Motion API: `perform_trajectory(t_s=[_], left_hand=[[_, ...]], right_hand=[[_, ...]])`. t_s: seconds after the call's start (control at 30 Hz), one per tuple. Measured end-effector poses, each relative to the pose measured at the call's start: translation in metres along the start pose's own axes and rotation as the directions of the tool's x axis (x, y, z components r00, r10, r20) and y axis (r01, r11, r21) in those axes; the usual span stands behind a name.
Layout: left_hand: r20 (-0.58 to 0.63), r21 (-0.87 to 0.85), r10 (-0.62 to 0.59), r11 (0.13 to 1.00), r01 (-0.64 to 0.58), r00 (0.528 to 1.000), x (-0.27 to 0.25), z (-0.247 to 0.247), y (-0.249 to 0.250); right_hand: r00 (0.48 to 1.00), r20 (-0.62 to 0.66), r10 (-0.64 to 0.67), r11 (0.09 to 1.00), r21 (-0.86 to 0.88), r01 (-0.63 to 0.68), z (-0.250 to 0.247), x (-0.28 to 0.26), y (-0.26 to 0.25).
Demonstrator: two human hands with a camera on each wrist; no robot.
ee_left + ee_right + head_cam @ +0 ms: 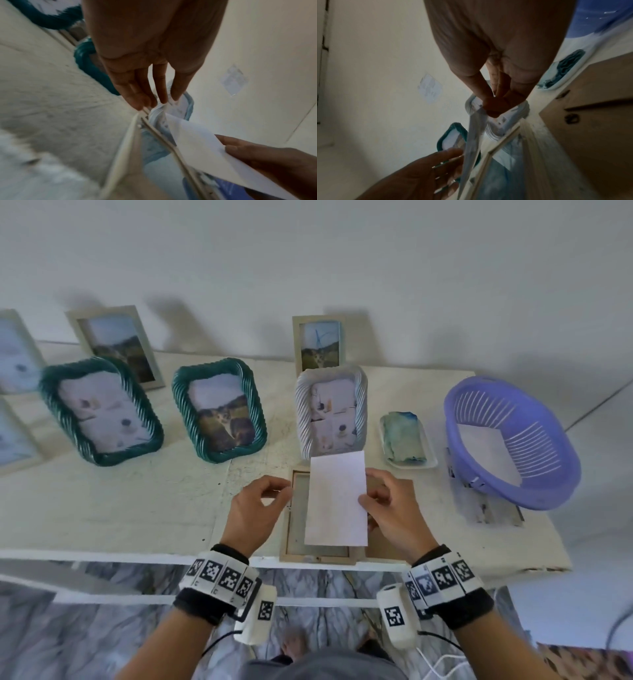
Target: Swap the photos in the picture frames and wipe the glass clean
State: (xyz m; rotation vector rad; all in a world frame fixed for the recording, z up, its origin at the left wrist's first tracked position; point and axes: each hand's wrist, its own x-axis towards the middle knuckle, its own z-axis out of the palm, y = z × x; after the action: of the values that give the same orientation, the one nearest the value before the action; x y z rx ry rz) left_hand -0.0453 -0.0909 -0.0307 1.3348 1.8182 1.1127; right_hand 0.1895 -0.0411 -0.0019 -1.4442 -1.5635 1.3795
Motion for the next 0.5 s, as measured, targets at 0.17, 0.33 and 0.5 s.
perform_trajectory(t_s=[0.17, 0.33, 0.5], left_hand=[[0.065, 0.214, 0.165, 0.961, -0.175, 0.984, -0.004, -0.005, -0.037], [0.153, 0.321, 0.227, 0.909, -0.266, 0.962, -0.010, -0.002, -0.060], [0.143, 0.358, 0.270, 0.883, -0.304, 0.952, -0.012, 0.000, -0.066]], right_hand=[[1.000, -0.018, -0.015, 0.940, -0.342, 0.008, 0.013, 0.003, 0.016], [0.996, -0.029, -0.083, 0.877, -0.478, 0.059, 0.032, 0.001, 0.002], [0.996, -0.036, -0.086, 0.803, -0.594, 0.048, 0.048, 0.007, 0.010]])
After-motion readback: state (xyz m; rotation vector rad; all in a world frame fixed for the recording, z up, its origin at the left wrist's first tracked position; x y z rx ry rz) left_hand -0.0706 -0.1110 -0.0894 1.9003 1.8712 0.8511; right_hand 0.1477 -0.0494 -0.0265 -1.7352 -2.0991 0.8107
